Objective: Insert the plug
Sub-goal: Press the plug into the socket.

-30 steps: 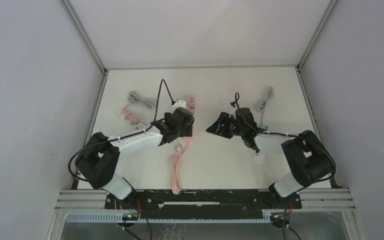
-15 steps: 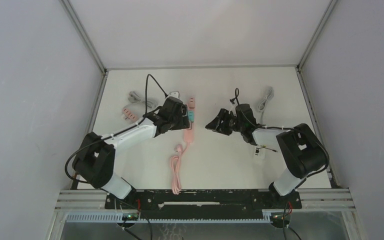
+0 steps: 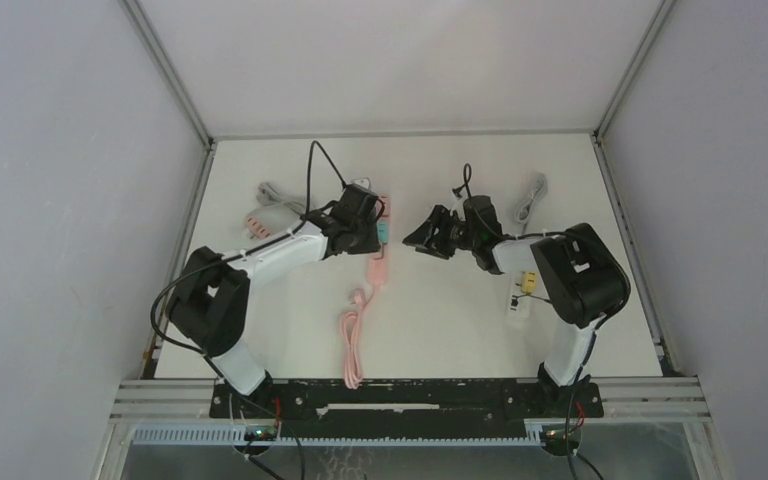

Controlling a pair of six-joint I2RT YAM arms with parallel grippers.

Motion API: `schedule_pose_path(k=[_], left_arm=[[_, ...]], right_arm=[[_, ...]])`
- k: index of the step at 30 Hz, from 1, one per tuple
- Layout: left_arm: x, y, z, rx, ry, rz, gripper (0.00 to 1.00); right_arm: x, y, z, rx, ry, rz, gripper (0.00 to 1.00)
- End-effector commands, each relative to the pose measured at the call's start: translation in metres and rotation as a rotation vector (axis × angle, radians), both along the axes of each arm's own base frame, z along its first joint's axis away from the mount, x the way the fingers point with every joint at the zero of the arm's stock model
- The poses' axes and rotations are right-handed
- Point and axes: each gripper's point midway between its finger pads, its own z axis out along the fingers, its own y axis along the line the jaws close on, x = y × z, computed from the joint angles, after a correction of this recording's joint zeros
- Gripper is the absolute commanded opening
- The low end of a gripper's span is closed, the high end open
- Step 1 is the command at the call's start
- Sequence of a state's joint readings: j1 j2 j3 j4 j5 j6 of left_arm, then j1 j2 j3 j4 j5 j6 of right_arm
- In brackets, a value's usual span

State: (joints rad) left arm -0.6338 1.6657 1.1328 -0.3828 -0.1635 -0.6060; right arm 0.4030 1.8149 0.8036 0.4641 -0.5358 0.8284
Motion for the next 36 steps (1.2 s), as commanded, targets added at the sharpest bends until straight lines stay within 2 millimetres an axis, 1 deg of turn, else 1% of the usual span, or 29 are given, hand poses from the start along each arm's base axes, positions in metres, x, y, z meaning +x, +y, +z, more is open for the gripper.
schedule_pose_path(k=[1,4,6,9,15,19,22,25,27,30,33,36], left_arm=[[0.009,-0.006,0.014,0.004,-0.013,-0.021,0.28],[0.007,-0.009,0.01,0.022,0.009,-0.043,0.2],[0.006,-0.01,0.01,0.043,0.014,-0.057,0.16],[0.004,-0.012,0.008,0.088,0.027,-0.079,0.15],[-0.001,-0.014,-0.003,0.189,0.068,-0.113,0.14],[-0.004,-0.011,-0.009,0.203,0.083,-0.11,0.12],[-0.008,-0.011,-0.019,0.208,0.116,-0.121,0.11],[-0.012,-0.011,-0.03,0.222,0.143,-0.131,0.11],[-0.014,-0.011,-0.034,0.237,0.153,-0.134,0.1],[-0.015,-0.011,-0.038,0.249,0.16,-0.139,0.09],[-0.016,-0.01,-0.042,0.268,0.164,-0.144,0.08],[-0.018,-0.009,-0.05,0.291,0.179,-0.146,0.05]], right_arm=[[0.019,0.012,0.019,0.061,-0.048,0.01,0.61],[0.026,0.02,0.019,0.098,-0.029,0.01,0.61],[0.032,0.023,0.017,0.125,-0.015,-0.008,0.6],[0.042,0.024,0.011,0.137,0.009,-0.049,0.6],[0.064,0.03,0.001,0.134,0.031,-0.096,0.57],[0.073,0.036,-0.004,0.151,0.043,-0.105,0.56],[0.077,0.044,-0.01,0.151,0.056,-0.096,0.55],[0.078,0.056,-0.012,0.155,0.057,-0.065,0.55],[0.074,0.061,-0.021,0.12,0.078,-0.053,0.54],[0.067,0.066,-0.036,0.08,0.103,-0.04,0.46],[0.059,0.069,-0.049,0.051,0.131,-0.027,0.41],[0.052,0.07,-0.057,0.02,0.142,-0.015,0.36]])
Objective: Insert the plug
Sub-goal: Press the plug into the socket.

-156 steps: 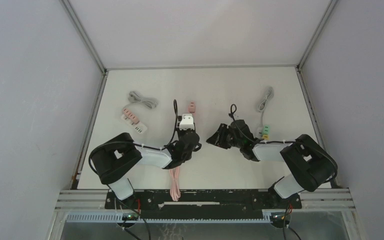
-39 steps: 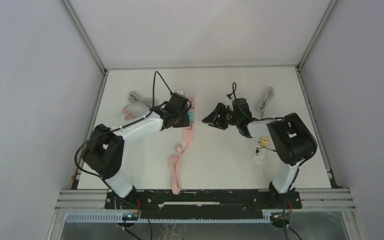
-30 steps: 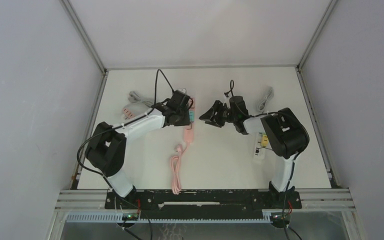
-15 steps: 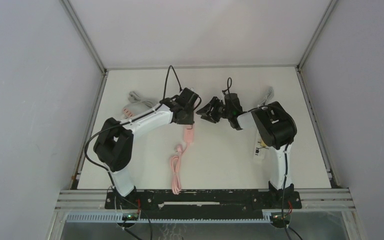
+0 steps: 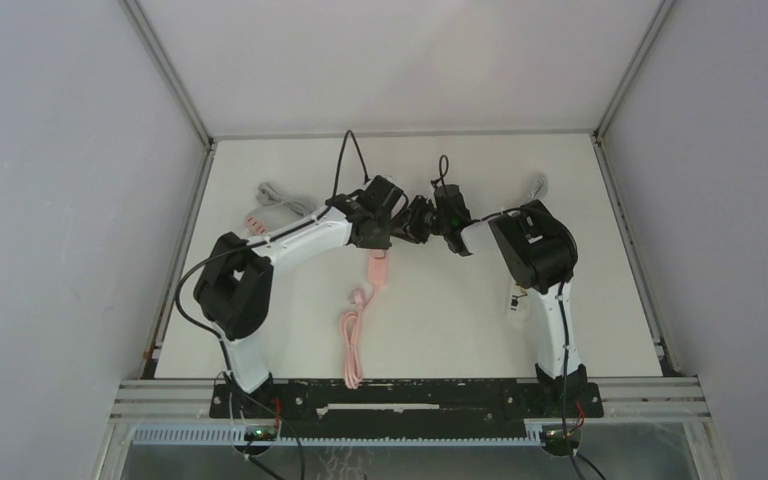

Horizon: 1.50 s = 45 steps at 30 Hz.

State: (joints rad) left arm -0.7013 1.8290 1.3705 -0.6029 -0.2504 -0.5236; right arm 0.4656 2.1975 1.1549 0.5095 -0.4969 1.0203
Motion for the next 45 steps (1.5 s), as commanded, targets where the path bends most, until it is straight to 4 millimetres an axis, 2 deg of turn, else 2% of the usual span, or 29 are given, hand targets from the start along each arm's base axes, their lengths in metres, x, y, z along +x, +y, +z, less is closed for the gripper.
schedule_pose_path(k=[1,9,18,24,32,37,42,45], left_arm=[[-0.021,0.007,-0.047,0.112,0.129,-0.053,0.04],[-0.026,0.004,-0.059,0.222,0.141,-0.084,0.02],[-0.045,0.017,-0.094,0.238,0.215,-0.064,0.0],[-0.051,0.034,-0.107,0.245,0.242,-0.023,0.0],[-0.082,0.046,-0.138,0.265,0.31,-0.028,0.0],[-0.083,0.062,-0.139,0.262,0.31,0.008,0.0],[-0.079,0.055,-0.136,0.243,0.309,0.007,0.01],[-0.073,0.054,-0.121,0.228,0.264,0.017,0.11]], right_arm=[[-0.014,0.008,-0.017,-0.064,0.017,0.048,0.35],[-0.019,0.008,-0.017,-0.099,0.009,0.058,0.31],[-0.021,0.006,-0.01,-0.058,-0.005,0.051,0.31],[-0.015,-0.013,0.014,-0.021,-0.063,0.017,0.34],[-0.021,-0.031,0.05,-0.009,-0.148,0.022,0.38],[-0.03,-0.035,0.063,0.003,-0.175,0.04,0.39],[-0.035,-0.038,0.074,0.019,-0.199,0.049,0.4],[-0.039,-0.044,0.085,-0.001,-0.234,0.047,0.42]])
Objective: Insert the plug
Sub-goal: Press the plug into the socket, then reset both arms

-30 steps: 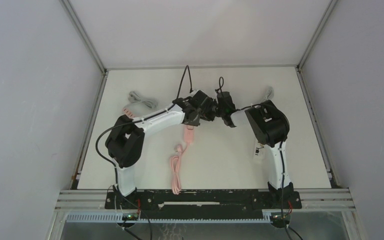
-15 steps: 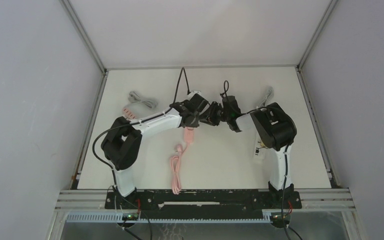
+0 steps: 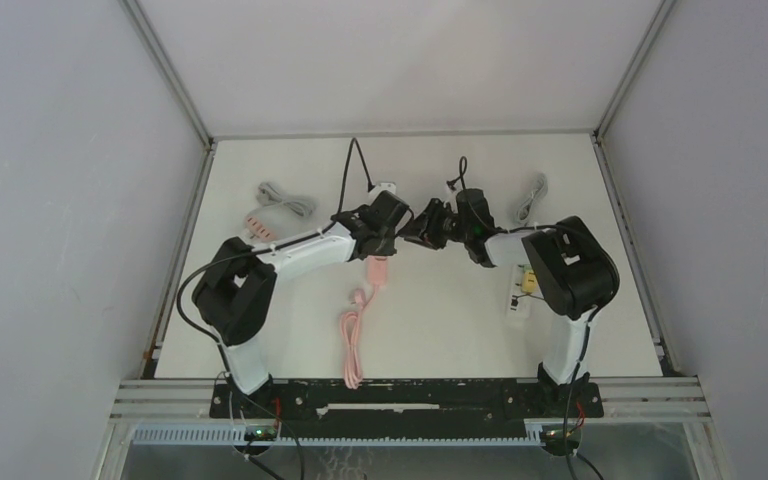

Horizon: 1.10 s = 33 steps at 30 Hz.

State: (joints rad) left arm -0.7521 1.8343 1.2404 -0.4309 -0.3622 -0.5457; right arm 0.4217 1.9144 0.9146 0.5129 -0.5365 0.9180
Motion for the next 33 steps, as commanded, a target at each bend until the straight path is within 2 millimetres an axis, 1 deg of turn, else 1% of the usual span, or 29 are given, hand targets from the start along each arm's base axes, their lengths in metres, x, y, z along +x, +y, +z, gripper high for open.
schedule_pose_path(k=[1,4,6,10,12,13,16,17,20,22,27,33], left_arm=[[-0.069,0.055,-0.088,0.176,0.339,0.01,0.16],[-0.061,0.044,-0.069,0.119,0.299,0.011,0.29],[-0.053,0.036,-0.053,0.078,0.262,0.012,0.36],[-0.039,0.026,-0.021,0.028,0.197,0.012,0.47],[-0.033,0.021,-0.003,-0.002,0.16,0.017,0.53],[-0.031,0.02,0.005,-0.016,0.142,0.022,0.57],[-0.024,0.018,0.034,-0.06,0.083,0.029,0.63],[-0.023,0.018,0.048,-0.081,0.054,0.03,0.64],[-0.022,0.023,0.075,-0.119,-0.009,0.038,0.67],[-0.023,0.028,0.088,-0.147,-0.041,0.049,0.68],[-0.025,0.051,0.113,-0.202,-0.116,0.096,0.73],[-0.031,0.078,0.14,-0.254,-0.171,0.133,0.74]], right_arm=[[0.0,-0.007,0.039,-0.001,-0.133,0.013,0.42],[-0.003,-0.013,0.047,-0.034,-0.165,0.012,0.44],[-0.006,-0.016,0.049,-0.053,-0.177,0.011,0.45],[-0.013,-0.021,0.053,-0.056,-0.184,0.013,0.47],[-0.016,-0.023,0.055,-0.051,-0.187,0.017,0.5],[-0.018,-0.024,0.056,-0.054,-0.19,0.017,0.52],[-0.022,-0.03,0.059,-0.077,-0.202,0.015,0.57],[-0.023,-0.033,0.061,-0.087,-0.211,0.011,0.59],[-0.027,-0.042,0.063,-0.125,-0.226,-0.004,0.65],[-0.029,-0.05,0.065,-0.142,-0.234,-0.019,0.68],[-0.034,-0.069,0.073,-0.203,-0.264,-0.056,0.76],[-0.043,-0.087,0.084,-0.259,-0.296,-0.087,0.8]])
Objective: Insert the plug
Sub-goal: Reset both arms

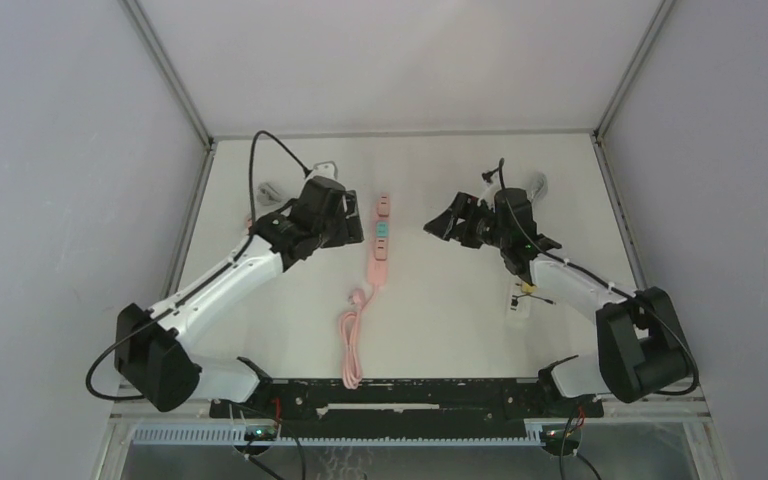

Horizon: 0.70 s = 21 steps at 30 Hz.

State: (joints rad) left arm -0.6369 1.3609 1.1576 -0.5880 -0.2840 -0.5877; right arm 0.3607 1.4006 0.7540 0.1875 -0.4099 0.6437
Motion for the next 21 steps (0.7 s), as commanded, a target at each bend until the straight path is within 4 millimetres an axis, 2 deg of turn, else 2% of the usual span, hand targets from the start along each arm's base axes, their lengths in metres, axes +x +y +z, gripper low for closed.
schedule_pose_path(k=[1,3,4,6,7,11,14,19,21], left_arm=[[-0.007,0.021,0.02,-0.041,-0.053,0.044,0.74],[-0.012,0.032,0.033,-0.06,-0.096,0.063,0.76],[-0.015,0.041,0.04,-0.069,-0.119,0.078,0.8],[-0.023,0.058,0.055,-0.086,-0.174,0.106,0.96],[-0.028,0.067,0.06,-0.088,-0.192,0.122,1.0],[-0.047,0.099,0.076,-0.084,-0.26,0.167,1.0],[-0.061,0.131,0.092,-0.06,-0.342,0.247,1.0],[-0.085,0.165,0.118,-0.057,-0.512,0.33,1.0],[-0.093,0.178,0.126,-0.058,-0.579,0.367,1.0]], right_arm=[[-0.005,-0.019,0.01,-0.074,-0.057,-0.033,0.81],[-0.009,-0.028,0.012,-0.107,-0.068,-0.057,0.84],[-0.01,-0.033,0.013,-0.126,-0.073,-0.072,0.86],[-0.014,-0.043,0.016,-0.151,-0.077,-0.102,0.87],[-0.016,-0.047,0.019,-0.158,-0.082,-0.114,0.88],[-0.026,-0.068,0.028,-0.214,-0.103,-0.182,0.91],[-0.034,-0.09,0.041,-0.269,-0.14,-0.259,0.96],[-0.054,-0.123,0.071,-0.323,-0.235,-0.371,0.99],[-0.065,-0.138,0.089,-0.335,-0.298,-0.424,1.0]])
